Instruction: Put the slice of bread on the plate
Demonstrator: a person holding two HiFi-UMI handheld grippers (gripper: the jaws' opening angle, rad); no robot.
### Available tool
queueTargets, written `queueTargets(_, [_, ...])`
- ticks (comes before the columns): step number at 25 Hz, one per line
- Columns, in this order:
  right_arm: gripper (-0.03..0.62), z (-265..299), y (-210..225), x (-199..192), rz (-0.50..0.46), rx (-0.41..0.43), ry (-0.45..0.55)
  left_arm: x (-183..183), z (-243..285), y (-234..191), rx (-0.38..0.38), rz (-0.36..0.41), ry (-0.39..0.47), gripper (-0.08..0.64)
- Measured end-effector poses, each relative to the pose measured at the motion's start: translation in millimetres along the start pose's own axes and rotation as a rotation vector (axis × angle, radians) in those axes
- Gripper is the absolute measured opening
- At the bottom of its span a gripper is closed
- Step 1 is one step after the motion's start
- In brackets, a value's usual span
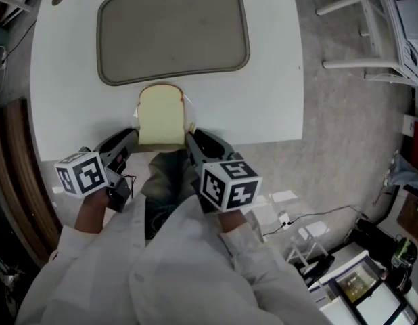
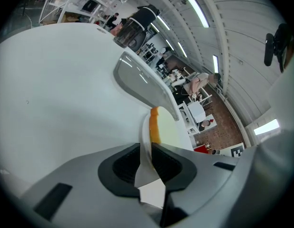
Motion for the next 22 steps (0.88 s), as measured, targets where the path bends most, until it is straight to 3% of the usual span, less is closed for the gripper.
queueTargets(22, [0.076,2.1,-4.9,0.1,-0.004,0.04,-0.045,-2.2,0.0,-1.0,-0.022,-0.026,-0.055,0.054])
Point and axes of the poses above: the fingertips, and each gripper's own axes: z forward along the fingers, y to its right, x out of its top, the point moved 1 cm from there along -z, backward along the fingers
